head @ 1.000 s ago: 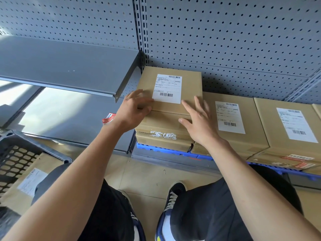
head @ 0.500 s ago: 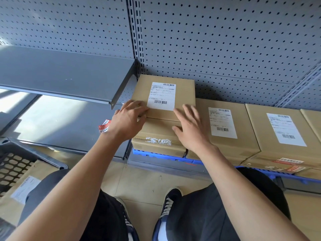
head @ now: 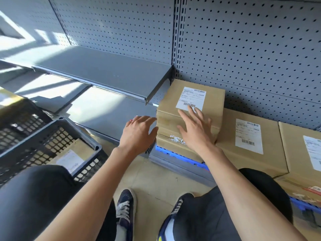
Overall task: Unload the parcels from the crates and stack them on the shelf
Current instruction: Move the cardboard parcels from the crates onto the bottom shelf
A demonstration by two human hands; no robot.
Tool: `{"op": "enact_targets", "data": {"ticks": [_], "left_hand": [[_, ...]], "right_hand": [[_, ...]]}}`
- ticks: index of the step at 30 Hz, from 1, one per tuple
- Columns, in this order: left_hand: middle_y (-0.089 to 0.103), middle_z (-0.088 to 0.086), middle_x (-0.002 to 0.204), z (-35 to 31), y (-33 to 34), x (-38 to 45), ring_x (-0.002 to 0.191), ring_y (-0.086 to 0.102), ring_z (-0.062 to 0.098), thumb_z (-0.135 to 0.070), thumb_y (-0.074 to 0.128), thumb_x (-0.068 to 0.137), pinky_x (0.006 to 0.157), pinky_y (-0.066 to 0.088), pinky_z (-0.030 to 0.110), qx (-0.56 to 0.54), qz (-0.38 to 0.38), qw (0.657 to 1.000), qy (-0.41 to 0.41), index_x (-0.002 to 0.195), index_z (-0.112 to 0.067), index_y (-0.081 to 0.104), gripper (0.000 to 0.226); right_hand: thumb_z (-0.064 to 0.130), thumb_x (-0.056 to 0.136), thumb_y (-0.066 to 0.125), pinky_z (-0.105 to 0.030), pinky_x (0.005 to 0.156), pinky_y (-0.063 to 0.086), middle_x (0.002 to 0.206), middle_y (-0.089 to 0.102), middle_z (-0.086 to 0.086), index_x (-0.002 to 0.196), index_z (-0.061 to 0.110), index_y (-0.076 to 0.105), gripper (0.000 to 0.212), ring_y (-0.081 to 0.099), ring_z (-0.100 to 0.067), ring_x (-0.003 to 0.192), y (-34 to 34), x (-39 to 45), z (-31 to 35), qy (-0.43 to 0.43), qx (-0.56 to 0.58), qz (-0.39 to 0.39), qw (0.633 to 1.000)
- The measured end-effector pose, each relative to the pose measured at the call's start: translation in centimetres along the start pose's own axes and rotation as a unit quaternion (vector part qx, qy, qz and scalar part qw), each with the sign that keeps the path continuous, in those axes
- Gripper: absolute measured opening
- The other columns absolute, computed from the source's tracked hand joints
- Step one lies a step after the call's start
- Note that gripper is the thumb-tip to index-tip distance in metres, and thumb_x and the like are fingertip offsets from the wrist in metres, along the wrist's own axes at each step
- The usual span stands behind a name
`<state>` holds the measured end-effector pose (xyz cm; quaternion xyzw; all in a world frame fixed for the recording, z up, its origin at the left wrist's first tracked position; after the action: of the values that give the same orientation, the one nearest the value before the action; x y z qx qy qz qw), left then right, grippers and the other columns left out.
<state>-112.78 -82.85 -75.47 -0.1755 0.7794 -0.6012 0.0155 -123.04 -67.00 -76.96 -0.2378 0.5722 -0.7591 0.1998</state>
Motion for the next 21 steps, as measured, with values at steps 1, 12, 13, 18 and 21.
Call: {"op": "enact_targets", "data": {"ticks": [1, 12, 13, 18, 21], "left_hand": [[0.062, -0.007, 0.14, 0.7, -0.4, -0.3, 0.128, 0.055, 0.021, -0.043, 0.051, 0.102, 0.102, 0.047, 0.044, 0.003, 0.001, 1.0, -0.007, 0.14, -0.029, 0.059, 0.041], [0.056, -0.007, 0.145, 14.3, -4.6, -7.9, 0.135, 0.048, 0.021, -0.045, 0.051, 0.101, 0.106, 0.042, 0.042, 0.022, 0.01, 0.989, -0.146, 0.143, -0.032, 0.054, 0.044], [0.056, -0.006, 0.145, 15.8, -5.2, -9.0, 0.134, 0.048, 0.021, -0.044, 0.052, 0.101, 0.106, 0.043, 0.042, 0.02, 0.01, 0.987, -0.16, 0.143, -0.031, 0.055, 0.044], [0.056, -0.003, 0.146, 22.5, -8.6, -15.4, 0.133, 0.051, 0.022, -0.04, 0.052, 0.101, 0.103, 0.045, 0.042, 0.034, -0.001, 0.971, -0.236, 0.144, -0.028, 0.052, 0.045], [0.055, -0.003, 0.147, 25.9, -10.6, -20.1, 0.131, 0.054, 0.021, -0.041, 0.052, 0.102, 0.102, 0.047, 0.041, 0.044, -0.009, 0.958, -0.283, 0.147, -0.028, 0.051, 0.046]], "right_hand": [[0.041, 0.101, 0.052, -0.06, 0.113, 0.022, 0.167, 0.016, -0.003, 0.155, 0.034, 0.03, 0.059, 0.011, -0.026, 0.153, 0.3, 0.2, 0.9, -0.012, 0.0, 0.006, 1.0], [0.031, 0.097, 0.06, -0.05, 0.11, 0.033, 0.159, 0.035, -0.008, 0.15, 0.025, 0.044, 0.056, 0.035, -0.03, 0.142, 4.6, 2.4, 18.8, -0.202, 0.04, 0.033, 0.978], [0.032, 0.099, 0.058, -0.049, 0.11, 0.031, 0.161, 0.033, -0.008, 0.152, 0.025, 0.042, 0.056, 0.034, -0.029, 0.143, 5.4, 2.2, 20.8, -0.22, 0.037, 0.05, 0.974], [0.032, 0.102, 0.053, -0.044, 0.117, 0.025, 0.165, 0.024, -0.005, 0.155, 0.027, 0.035, 0.056, 0.026, -0.027, 0.148, 8.5, 0.1, 31.0, -0.292, 0.049, 0.108, 0.949], [0.032, 0.101, 0.055, -0.045, 0.119, 0.026, 0.165, 0.024, -0.004, 0.155, 0.028, 0.035, 0.057, 0.025, -0.026, 0.149, 9.8, -1.4, 36.8, -0.313, 0.073, 0.14, 0.937]]}}
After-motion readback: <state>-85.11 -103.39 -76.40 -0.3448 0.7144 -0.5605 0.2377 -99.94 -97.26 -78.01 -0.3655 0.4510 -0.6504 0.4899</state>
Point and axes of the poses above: each hand's wrist, its own x-axis towards the middle knuckle, its own y-axis out of the palm, z = x × y, the point moved 9 cm from there along x, towards the middle knuckle
